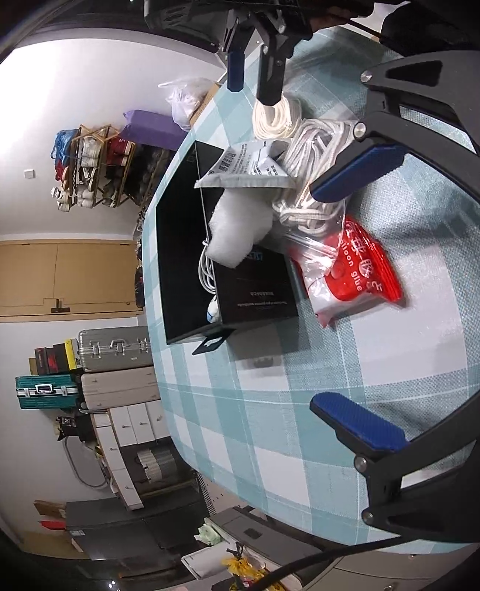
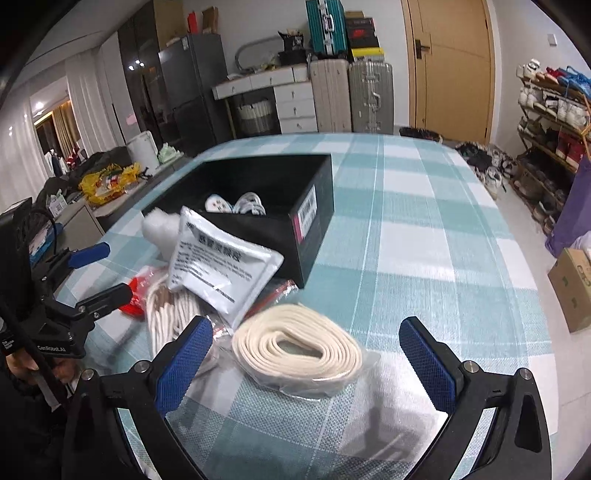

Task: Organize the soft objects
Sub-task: 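Move the right gripper to the bagged white rope bundle and grasp it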

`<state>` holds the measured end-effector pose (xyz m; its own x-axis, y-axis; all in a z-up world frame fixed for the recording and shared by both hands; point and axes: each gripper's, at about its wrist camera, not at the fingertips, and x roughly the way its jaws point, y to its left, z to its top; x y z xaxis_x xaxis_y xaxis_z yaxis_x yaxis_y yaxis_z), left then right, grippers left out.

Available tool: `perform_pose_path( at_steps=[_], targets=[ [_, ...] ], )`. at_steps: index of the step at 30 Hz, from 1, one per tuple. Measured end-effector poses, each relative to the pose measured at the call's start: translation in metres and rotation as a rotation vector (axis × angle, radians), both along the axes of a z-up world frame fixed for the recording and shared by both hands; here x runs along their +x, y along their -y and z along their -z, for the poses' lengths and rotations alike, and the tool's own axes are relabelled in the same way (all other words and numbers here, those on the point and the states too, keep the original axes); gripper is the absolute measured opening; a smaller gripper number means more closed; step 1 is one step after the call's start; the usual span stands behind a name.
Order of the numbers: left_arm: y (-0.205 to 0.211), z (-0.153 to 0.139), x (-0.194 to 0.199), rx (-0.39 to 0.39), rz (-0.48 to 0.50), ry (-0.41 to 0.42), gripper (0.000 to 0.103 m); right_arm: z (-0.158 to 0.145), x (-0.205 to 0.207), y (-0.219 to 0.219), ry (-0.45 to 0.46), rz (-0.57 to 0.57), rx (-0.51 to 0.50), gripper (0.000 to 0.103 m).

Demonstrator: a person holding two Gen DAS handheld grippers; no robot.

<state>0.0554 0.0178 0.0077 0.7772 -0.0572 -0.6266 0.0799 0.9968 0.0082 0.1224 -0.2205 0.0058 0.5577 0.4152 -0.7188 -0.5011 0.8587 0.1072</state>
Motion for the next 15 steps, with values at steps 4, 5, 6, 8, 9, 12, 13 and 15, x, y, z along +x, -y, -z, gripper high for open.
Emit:
perform_pose_path(
  at_steps=[4,5,6,8,9,12,13,15],
  targets=[
    [-0.003,0.002,0.001,-0.008,0.0,-0.006,0.103,0.01,0.004,-0.001,-0.026,0.01,-0.039,0.103],
    [-0.003,0.003,0.0,-0.011,0.0,-0.004,0.103,0.012,0.004,-0.002,-0.036,0.008,-0.047,0.102],
    [-0.004,0.003,-0.001,-0.014,0.0,-0.001,0.103,0.014,0.004,-0.002,-0.044,0.004,-0.052,0.102],
    [-0.004,0.003,-0.002,-0.014,0.001,0.001,0.103,0.017,0.004,-0.004,-0.048,-0.002,-0.063,0.102],
    [-0.004,0.004,-0.002,-0.015,0.001,0.0,0.103,0.018,0.004,-0.005,-0.049,-0.003,-0.069,0.102],
    [-0.006,0.004,-0.003,-0.02,0.001,0.002,0.103,0.021,0.003,-0.008,-0.059,-0.019,-0.088,0.102],
    [-0.007,0.004,-0.003,-0.023,-0.003,0.001,0.103,0.022,0.002,-0.009,-0.059,-0.025,-0.095,0.102],
    [-0.008,0.004,-0.002,-0.029,-0.002,-0.002,0.103,0.024,0.0,-0.012,-0.059,-0.037,-0.115,0.102]
  ],
)
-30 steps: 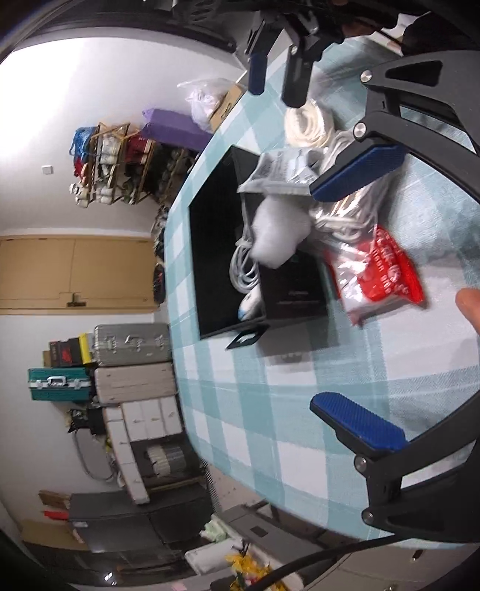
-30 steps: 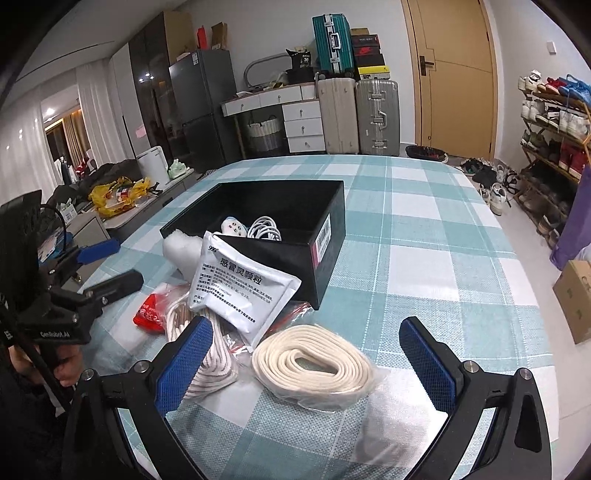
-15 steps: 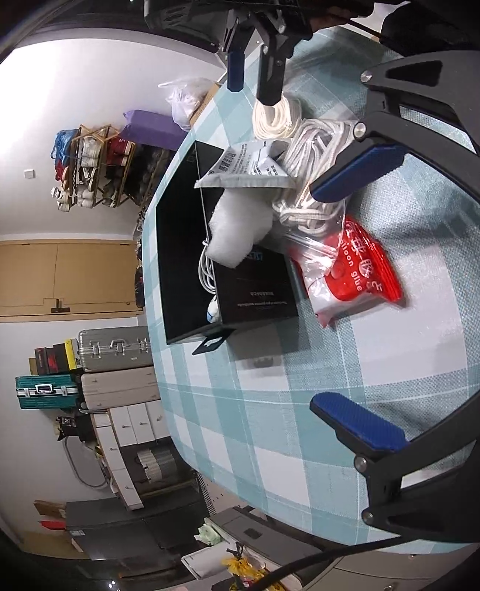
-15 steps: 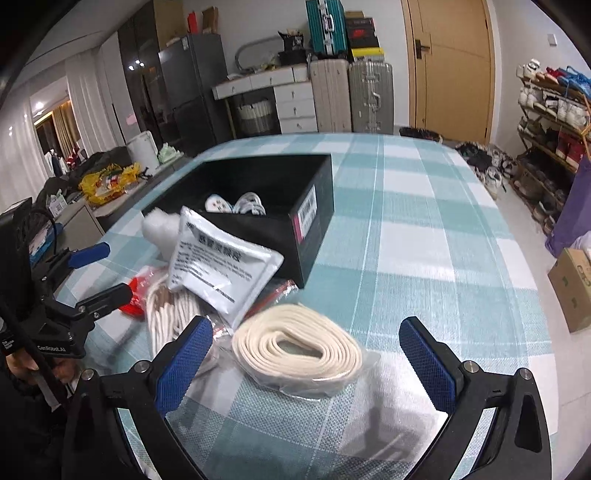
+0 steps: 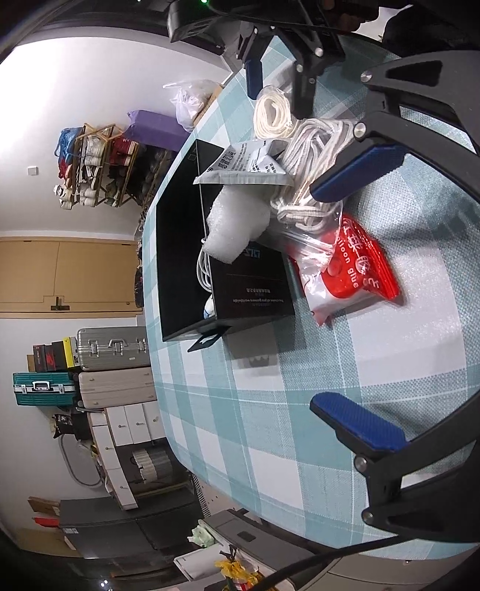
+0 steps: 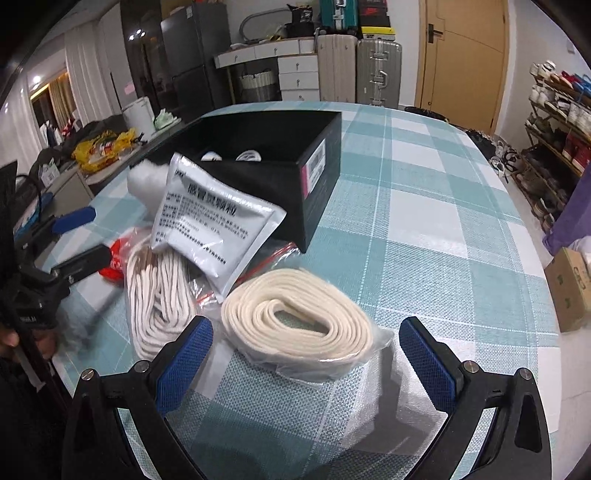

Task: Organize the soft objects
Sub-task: 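Move the right gripper to the bagged white rope bundle and grasp it, then grasp the red balloon glue bag with the left gripper while the right lifts the rope bag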

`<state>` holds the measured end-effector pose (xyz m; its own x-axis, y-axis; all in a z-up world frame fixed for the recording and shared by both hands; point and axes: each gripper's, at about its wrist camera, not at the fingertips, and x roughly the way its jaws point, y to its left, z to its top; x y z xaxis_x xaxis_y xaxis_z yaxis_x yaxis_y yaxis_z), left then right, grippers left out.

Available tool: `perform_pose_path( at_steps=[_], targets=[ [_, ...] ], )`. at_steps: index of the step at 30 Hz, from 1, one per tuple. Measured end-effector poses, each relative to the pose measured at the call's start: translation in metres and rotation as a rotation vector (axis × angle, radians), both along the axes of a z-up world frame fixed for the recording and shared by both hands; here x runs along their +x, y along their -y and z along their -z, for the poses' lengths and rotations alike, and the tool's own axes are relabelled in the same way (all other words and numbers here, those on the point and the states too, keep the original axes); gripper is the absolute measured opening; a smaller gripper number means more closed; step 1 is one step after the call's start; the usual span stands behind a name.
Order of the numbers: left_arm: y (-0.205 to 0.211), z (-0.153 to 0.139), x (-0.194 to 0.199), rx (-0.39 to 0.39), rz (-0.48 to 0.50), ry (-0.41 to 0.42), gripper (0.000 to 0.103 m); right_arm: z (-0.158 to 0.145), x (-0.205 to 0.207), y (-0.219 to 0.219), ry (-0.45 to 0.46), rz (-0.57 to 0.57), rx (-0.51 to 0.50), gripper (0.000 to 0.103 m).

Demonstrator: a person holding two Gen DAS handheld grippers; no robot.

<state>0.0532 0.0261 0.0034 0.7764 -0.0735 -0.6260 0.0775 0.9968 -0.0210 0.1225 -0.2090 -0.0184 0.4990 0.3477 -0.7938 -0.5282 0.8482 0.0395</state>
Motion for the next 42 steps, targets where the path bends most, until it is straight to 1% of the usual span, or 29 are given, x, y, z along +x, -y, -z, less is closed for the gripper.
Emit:
perform_pose_path(
  at_steps=[3,8,13,20,24,27,31,34,41,42],
  targets=[
    [-0.002,0.001,0.0,-0.003,0.0,-0.004,0.103,0.005,0.0,-0.004,0.004,-0.006,-0.033,0.102],
    [0.001,0.001,0.003,0.011,0.003,-0.008,0.103,0.007,0.004,-0.006,0.006,0.001,-0.05,0.102],
    [0.005,0.001,0.004,0.027,0.0,-0.012,0.103,0.011,0.012,-0.004,-0.018,0.003,-0.039,0.102],
    [0.007,0.001,0.005,0.027,0.001,-0.017,0.103,0.014,0.019,-0.006,-0.023,-0.012,-0.047,0.101],
    [0.007,0.001,0.006,0.025,0.003,-0.02,0.103,0.014,0.019,-0.008,-0.014,-0.023,-0.047,0.093],
    [0.007,0.001,0.006,0.027,0.002,-0.02,0.103,0.012,0.017,-0.009,-0.004,-0.039,-0.052,0.081],
    [0.007,0.002,0.007,0.028,0.003,-0.021,0.103,0.01,0.013,-0.006,-0.001,-0.044,-0.049,0.072],
    [0.006,0.002,0.006,0.026,0.002,-0.019,0.103,0.009,0.011,-0.004,-0.003,-0.054,-0.047,0.067],
    [0.004,0.003,0.005,0.02,-0.005,-0.014,0.103,0.007,0.007,0.0,-0.011,-0.057,-0.04,0.063],
    [0.003,0.003,0.004,0.019,-0.007,-0.014,0.103,0.007,0.006,0.0,-0.01,-0.059,-0.039,0.061]
  ],
)
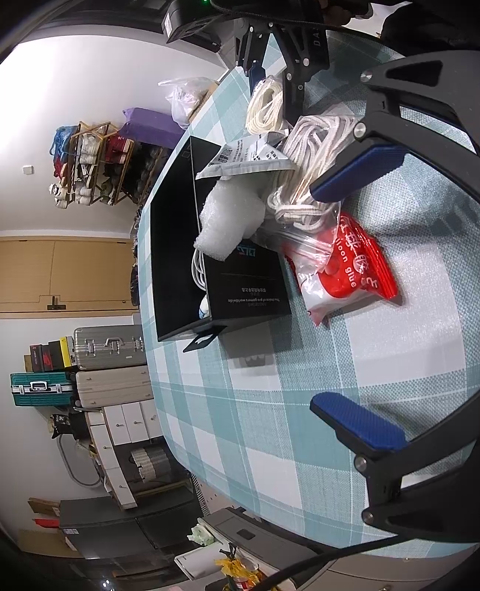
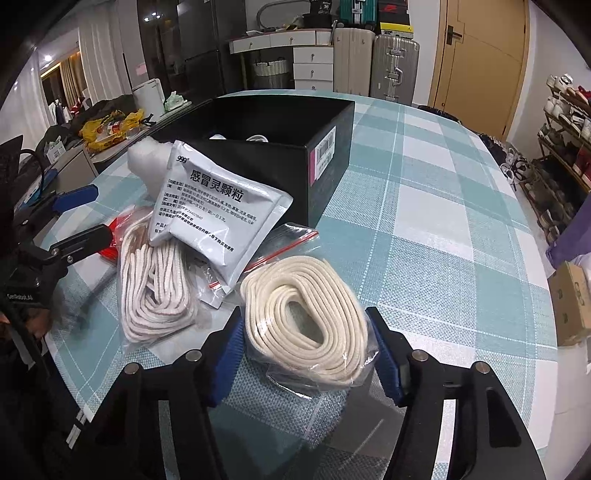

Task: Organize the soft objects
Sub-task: 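Grasp the red balloon glue bag with the left gripper while the right lifts the rope bag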

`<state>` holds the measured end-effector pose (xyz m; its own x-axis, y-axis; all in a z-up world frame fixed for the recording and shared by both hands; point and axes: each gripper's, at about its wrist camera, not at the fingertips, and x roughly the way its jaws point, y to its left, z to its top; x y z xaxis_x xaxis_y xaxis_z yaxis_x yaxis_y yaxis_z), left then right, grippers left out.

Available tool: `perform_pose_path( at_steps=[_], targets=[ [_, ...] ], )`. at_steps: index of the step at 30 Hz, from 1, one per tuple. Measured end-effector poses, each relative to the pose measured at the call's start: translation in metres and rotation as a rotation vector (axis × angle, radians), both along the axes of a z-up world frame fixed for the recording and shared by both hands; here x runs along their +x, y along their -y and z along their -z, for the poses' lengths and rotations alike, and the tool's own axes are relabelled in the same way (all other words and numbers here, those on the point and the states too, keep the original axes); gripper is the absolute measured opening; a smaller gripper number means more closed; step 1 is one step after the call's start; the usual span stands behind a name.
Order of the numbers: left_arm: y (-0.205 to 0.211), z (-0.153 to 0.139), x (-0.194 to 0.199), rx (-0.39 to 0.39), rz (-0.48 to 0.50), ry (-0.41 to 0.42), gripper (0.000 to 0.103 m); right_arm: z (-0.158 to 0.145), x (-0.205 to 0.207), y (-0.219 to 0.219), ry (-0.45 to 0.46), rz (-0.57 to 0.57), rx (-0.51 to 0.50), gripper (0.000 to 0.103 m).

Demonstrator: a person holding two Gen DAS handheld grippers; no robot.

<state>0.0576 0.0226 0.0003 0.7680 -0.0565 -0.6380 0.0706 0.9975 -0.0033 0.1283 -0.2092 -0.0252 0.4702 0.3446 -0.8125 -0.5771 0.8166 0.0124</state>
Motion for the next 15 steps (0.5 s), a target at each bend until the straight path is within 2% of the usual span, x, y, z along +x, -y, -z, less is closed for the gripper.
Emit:
perform_pose_path(
  at_steps=[11,15],
  targets=[
    [-0.003,0.0,0.001,-0.012,0.001,-0.003,0.103,-0.006,-0.013,0.013,0.018,-0.029,-0.002,0.051],
    [-0.003,0.0,0.001,-0.014,0.002,-0.006,0.103,-0.009,-0.016,0.019,0.03,-0.032,0.001,0.041]
  ],
)
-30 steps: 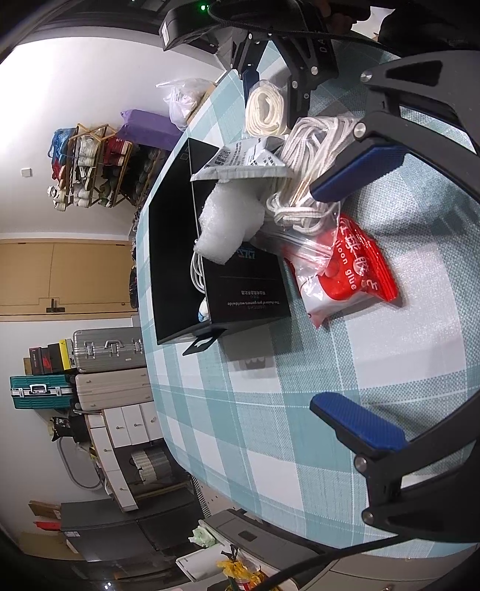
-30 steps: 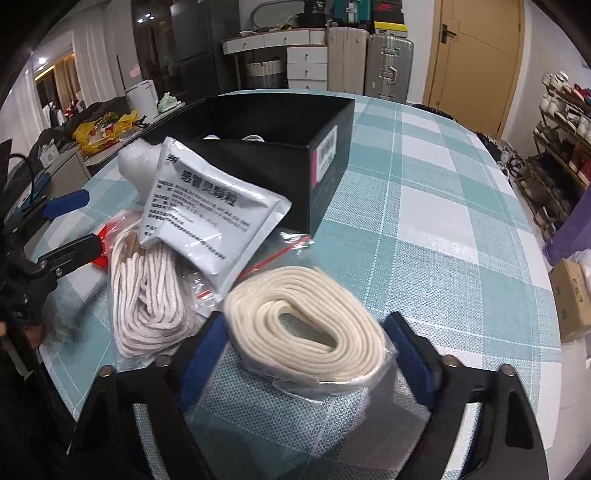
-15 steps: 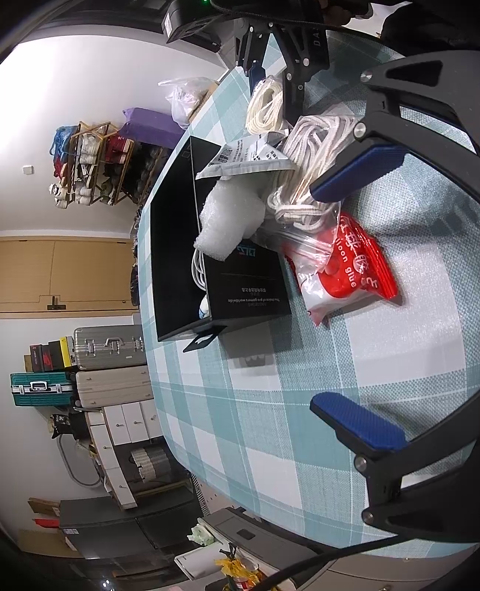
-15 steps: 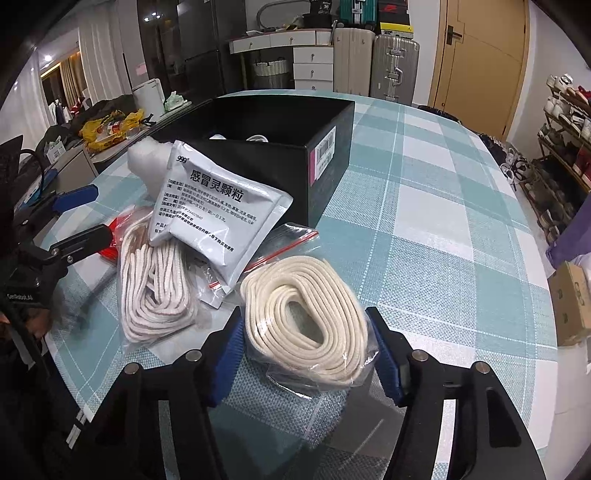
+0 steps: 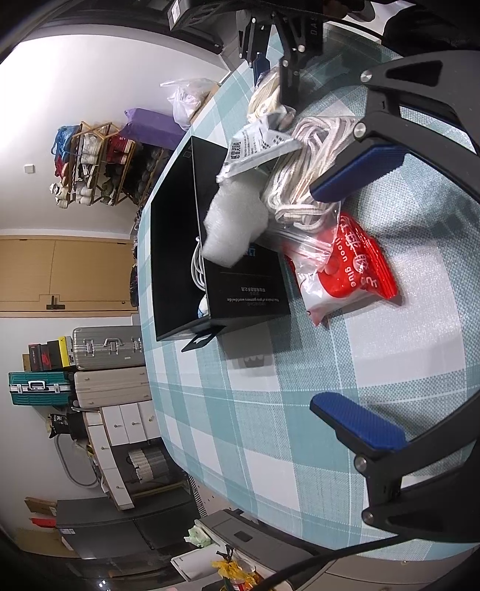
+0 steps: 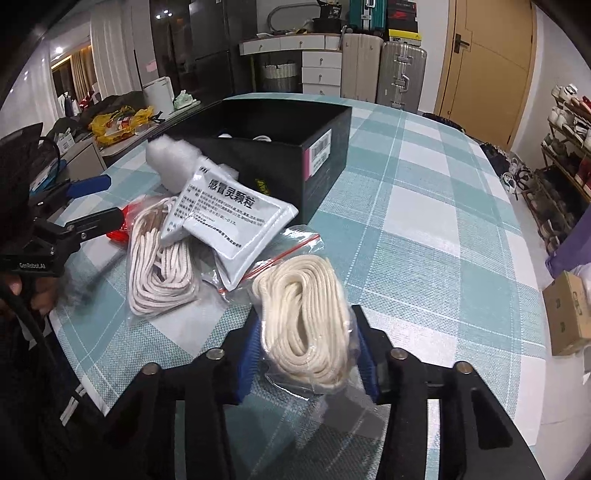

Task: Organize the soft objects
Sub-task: 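Grasp the red balloon glue bag with the left gripper while the right lifts the rope bag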

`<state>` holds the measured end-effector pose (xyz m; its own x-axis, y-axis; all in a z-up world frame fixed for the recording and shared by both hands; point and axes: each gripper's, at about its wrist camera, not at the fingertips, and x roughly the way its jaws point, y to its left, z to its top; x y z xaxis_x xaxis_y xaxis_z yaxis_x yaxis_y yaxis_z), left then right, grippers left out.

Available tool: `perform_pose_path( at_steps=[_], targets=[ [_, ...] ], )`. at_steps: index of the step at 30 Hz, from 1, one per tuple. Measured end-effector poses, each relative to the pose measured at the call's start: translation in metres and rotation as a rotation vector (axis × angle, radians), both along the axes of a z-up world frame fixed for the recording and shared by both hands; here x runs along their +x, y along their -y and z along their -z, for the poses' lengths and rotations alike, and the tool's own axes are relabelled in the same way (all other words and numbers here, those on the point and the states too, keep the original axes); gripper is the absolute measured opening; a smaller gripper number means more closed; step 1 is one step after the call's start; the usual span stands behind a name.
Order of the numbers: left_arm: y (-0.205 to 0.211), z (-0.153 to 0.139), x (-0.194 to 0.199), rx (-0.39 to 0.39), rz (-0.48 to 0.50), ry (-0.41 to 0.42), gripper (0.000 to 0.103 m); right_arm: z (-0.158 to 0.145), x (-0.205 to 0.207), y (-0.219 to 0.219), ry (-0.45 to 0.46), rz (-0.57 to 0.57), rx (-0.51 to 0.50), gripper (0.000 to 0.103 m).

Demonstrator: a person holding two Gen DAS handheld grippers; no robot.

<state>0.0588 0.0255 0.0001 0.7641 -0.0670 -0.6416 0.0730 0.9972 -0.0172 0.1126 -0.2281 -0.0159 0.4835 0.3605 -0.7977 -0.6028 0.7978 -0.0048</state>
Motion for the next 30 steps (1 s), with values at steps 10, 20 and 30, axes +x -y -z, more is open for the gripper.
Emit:
perform_pose_path(
  at_steps=[10,20,30],
  targets=[
    [-0.001,0.001,0.003,-0.011,-0.002,-0.019,0.103,-0.027,-0.002,0.02,0.08,0.077,0.071,0.037],
    [-0.012,0.007,0.011,-0.052,-0.053,-0.074,0.103,-0.037,0.003,0.028,0.115,0.138,0.104,0.037],
    [0.007,0.012,0.006,0.032,0.023,-0.14,0.103,-0.038,0.002,0.023,0.115,0.117,0.114,0.037]
  ],
)
